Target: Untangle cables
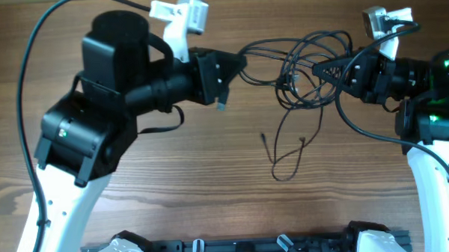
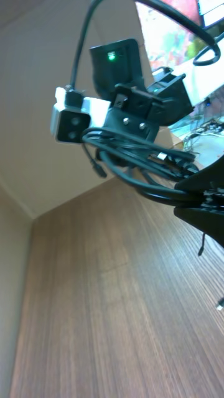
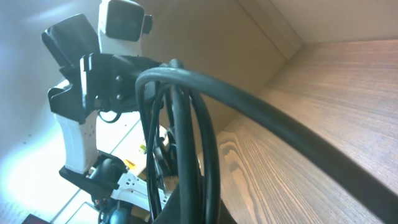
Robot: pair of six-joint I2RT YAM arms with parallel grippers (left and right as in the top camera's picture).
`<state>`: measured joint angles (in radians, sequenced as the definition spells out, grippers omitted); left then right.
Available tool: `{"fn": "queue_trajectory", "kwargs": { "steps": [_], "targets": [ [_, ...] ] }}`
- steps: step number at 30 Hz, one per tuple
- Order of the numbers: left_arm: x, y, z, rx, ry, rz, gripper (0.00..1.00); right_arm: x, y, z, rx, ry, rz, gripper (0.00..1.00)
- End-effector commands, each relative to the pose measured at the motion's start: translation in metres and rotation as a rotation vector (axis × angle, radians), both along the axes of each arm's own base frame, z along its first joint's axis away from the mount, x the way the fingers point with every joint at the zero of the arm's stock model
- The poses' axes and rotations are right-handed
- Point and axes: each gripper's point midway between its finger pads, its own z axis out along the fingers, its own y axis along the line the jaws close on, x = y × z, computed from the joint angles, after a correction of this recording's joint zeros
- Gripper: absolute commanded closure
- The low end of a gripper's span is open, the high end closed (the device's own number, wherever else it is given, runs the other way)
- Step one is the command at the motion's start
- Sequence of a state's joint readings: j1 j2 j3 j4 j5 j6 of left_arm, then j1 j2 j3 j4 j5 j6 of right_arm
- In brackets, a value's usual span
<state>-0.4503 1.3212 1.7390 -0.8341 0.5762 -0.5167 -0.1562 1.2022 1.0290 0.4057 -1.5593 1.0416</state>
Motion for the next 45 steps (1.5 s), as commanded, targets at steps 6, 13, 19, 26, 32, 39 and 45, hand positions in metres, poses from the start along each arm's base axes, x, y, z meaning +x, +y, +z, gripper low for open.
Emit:
{"fn": "queue_trajectory", "kwargs": {
  "steps": [6,13,19,26,32,39,45],
  "targets": [
    [0.020,0.041,0.015,0.010,-0.072,0.147,0.96,-0.007,-0.004,-0.003,-0.017,-0.019,0.043,0.96],
    [0.020,0.041,0.007,0.034,-0.057,0.140,0.85,-0.007,-0.004,-0.003,-0.017,-0.016,0.043,0.96],
    [0.019,0.041,-0.001,0.055,-0.035,0.133,0.01,-0.007,-0.004,-0.003,-0.017,-0.014,0.043,0.96],
    [0.014,0.039,-0.006,0.069,-0.018,0.120,0.00,-0.007,-0.004,-0.003,-0.017,-0.014,0.043,0.96],
    [0.006,0.026,-0.008,0.078,-0.024,0.070,0.02,-0.007,-0.004,-0.003,-0.016,-0.013,0.043,0.96],
    [-0.005,0.001,-0.018,0.112,-0.031,-0.027,0.01,-0.007,-0.004,-0.003,-0.015,-0.005,0.043,0.96],
    [-0.003,-0.021,-0.037,0.136,0.016,-0.081,0.04,-0.007,-0.004,-0.003,-0.015,-0.005,0.043,0.96]
  ]
}}
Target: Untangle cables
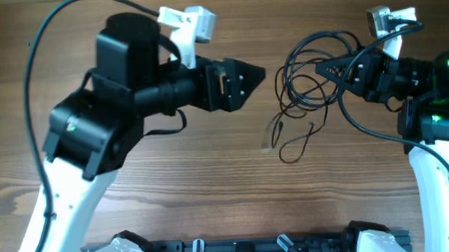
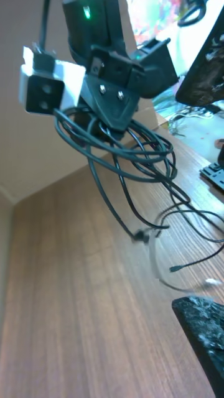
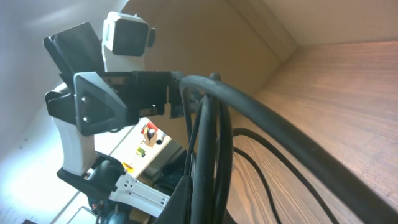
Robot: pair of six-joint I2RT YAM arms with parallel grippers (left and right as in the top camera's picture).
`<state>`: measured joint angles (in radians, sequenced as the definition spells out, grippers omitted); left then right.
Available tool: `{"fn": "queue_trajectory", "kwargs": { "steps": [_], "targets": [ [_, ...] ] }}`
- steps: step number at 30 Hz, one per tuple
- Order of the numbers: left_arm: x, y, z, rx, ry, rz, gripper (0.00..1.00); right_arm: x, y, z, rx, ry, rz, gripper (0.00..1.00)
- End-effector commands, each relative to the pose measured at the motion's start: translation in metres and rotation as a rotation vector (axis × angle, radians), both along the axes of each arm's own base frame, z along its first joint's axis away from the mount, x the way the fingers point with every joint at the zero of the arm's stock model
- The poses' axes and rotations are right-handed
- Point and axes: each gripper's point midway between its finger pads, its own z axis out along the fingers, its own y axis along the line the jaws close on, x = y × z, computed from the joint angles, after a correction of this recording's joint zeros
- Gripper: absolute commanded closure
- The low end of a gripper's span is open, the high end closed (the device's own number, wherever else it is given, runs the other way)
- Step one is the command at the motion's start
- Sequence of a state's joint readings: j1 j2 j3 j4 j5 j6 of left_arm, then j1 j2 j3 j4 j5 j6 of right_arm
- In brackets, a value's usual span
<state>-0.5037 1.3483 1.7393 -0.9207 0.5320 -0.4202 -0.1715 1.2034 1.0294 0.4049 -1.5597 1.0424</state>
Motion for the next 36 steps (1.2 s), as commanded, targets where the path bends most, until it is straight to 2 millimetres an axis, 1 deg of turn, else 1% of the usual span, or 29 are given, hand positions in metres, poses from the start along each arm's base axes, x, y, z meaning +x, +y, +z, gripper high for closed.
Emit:
{"fn": "queue_trajectory", "kwargs": {
  "steps": [1,4,8,12,15,19,21,25,36],
  "targets": [
    [0.003,-0.016,-0.012,0.027,0.013,-0.044,0.06,-0.009,0.001,-0.003,-0.016,-0.007,0.058,0.96],
    [-0.002,-0.029,-0.016,0.020,0.030,-0.095,0.10,-0.009,0.001,-0.003,-0.016,-0.007,0.058,0.96],
    [-0.011,-0.047,-0.020,0.018,0.036,-0.151,0.09,-0.009,0.001,-0.003,-0.015,-0.007,0.057,0.96],
    [-0.013,-0.058,-0.029,0.030,0.055,-0.178,0.09,-0.009,0.001,-0.003,-0.015,-0.007,0.058,0.96],
    [-0.010,-0.060,-0.033,0.032,0.060,-0.179,0.11,-0.009,0.001,-0.003,-0.015,-0.007,0.058,0.96],
    [-0.009,-0.065,-0.027,0.012,0.043,-0.191,0.15,-0.009,0.001,-0.003,-0.016,-0.008,0.058,0.96],
    [-0.011,-0.068,-0.024,-0.002,0.031,-0.206,0.15,-0.009,0.001,-0.003,-0.016,-0.008,0.058,0.96],
    [-0.016,-0.074,-0.024,-0.002,0.029,-0.224,0.16,-0.009,0.001,-0.003,-0.016,-0.011,0.058,0.96],
    [-0.019,-0.078,-0.027,0.002,0.036,-0.237,0.16,-0.009,0.001,-0.003,-0.016,-0.013,0.058,0.96]
  ]
}}
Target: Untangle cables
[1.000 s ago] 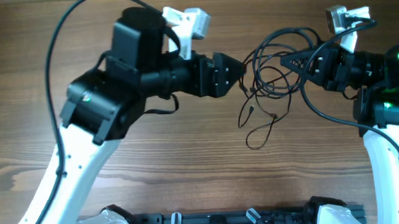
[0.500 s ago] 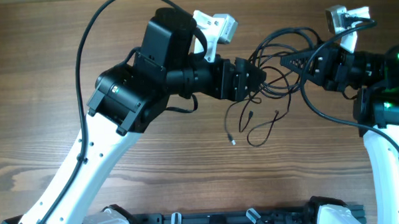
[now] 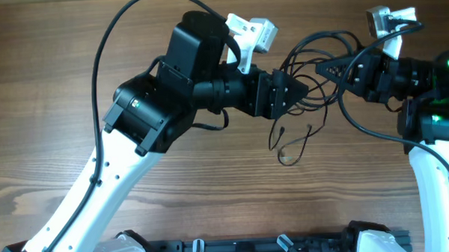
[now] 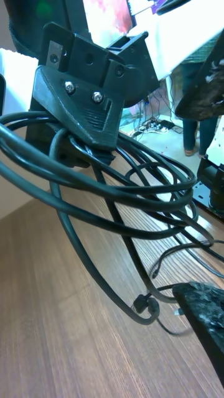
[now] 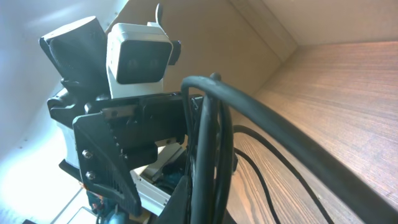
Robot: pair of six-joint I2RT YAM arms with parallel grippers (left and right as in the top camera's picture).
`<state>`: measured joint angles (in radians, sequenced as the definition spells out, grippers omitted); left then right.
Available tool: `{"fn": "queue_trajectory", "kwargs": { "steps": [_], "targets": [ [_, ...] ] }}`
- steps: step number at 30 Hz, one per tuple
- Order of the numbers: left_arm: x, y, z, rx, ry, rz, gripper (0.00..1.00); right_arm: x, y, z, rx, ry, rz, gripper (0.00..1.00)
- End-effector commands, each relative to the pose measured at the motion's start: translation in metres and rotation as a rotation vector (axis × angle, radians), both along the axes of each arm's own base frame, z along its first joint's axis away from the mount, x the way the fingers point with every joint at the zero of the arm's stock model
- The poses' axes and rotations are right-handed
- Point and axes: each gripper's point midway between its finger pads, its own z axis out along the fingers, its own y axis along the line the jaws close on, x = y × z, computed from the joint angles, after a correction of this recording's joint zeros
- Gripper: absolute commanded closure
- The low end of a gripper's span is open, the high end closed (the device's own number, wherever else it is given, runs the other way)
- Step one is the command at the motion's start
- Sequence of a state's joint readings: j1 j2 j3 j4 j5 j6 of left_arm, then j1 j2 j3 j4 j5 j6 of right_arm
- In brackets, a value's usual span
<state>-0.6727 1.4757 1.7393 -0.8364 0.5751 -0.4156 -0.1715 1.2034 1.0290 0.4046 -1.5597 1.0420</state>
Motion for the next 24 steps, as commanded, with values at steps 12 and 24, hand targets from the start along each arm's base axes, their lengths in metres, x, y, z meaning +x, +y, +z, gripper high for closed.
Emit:
{"fn": "queue_trajectory", "kwargs": {
  "steps": [12,24],
  "targets": [
    [-0.011,-0.008,0.005,-0.049,0.086,-0.041,0.08,-0.007,0.000,-0.002,-0.014,-0.015,0.047,0.96],
    [-0.005,-0.012,0.013,-0.076,0.041,-0.035,0.18,-0.009,0.001,-0.002,-0.013,0.011,0.057,0.96]
  ]
}}
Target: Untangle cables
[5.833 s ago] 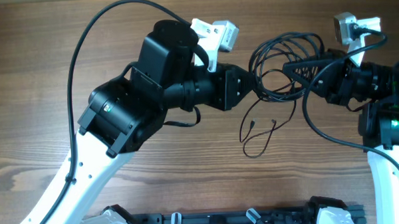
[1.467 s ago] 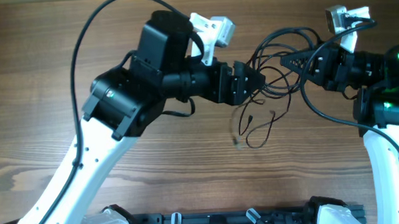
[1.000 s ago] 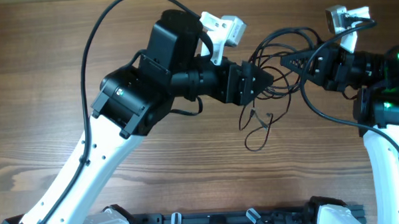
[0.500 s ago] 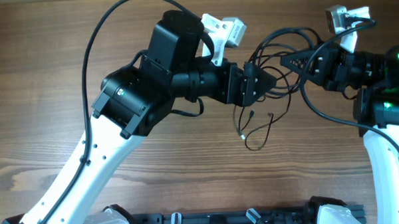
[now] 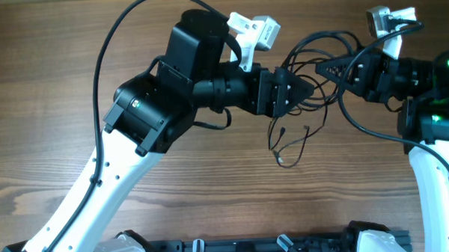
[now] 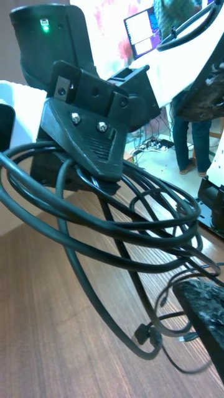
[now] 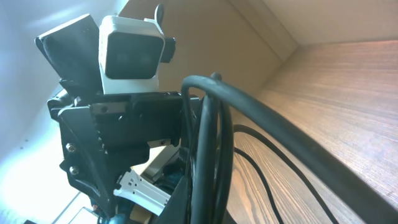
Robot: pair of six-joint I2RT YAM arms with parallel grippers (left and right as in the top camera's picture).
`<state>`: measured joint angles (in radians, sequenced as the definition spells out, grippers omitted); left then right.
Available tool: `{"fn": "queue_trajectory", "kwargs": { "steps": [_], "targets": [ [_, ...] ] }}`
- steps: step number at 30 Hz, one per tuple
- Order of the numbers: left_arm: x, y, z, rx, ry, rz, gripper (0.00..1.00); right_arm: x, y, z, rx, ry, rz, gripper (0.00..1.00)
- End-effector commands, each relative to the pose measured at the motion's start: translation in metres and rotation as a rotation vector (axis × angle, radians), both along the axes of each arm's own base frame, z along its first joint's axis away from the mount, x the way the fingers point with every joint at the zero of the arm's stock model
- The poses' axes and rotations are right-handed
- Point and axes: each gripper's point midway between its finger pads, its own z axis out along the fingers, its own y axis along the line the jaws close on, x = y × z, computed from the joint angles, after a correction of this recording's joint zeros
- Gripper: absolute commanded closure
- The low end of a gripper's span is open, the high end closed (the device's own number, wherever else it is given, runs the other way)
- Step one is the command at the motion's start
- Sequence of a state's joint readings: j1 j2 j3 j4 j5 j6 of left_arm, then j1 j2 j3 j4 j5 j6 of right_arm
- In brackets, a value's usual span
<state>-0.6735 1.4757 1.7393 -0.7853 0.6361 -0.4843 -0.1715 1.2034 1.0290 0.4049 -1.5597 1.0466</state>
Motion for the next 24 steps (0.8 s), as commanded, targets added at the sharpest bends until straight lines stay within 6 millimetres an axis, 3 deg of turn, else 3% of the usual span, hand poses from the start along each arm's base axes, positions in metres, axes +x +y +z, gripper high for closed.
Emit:
{"fn": "queue_trajectory", "kwargs": {
  "steps": [1,6,18,24],
  "targets": [
    [0.001,-0.004,0.001,-0.006,0.001,-0.010,0.18,-0.009,0.001,-0.002,-0.012,0.013,0.057,0.96],
    [-0.006,-0.006,0.002,-0.026,0.050,-0.029,0.15,-0.003,0.000,-0.001,-0.001,0.026,0.021,0.96],
    [-0.011,-0.003,-0.007,-0.010,0.198,0.017,0.03,0.033,-0.010,0.007,0.046,0.002,-0.191,0.96],
    [-0.014,-0.012,0.002,-0.046,0.180,0.002,0.00,0.038,-0.012,0.009,0.083,0.097,-0.219,0.96]
  ]
}}
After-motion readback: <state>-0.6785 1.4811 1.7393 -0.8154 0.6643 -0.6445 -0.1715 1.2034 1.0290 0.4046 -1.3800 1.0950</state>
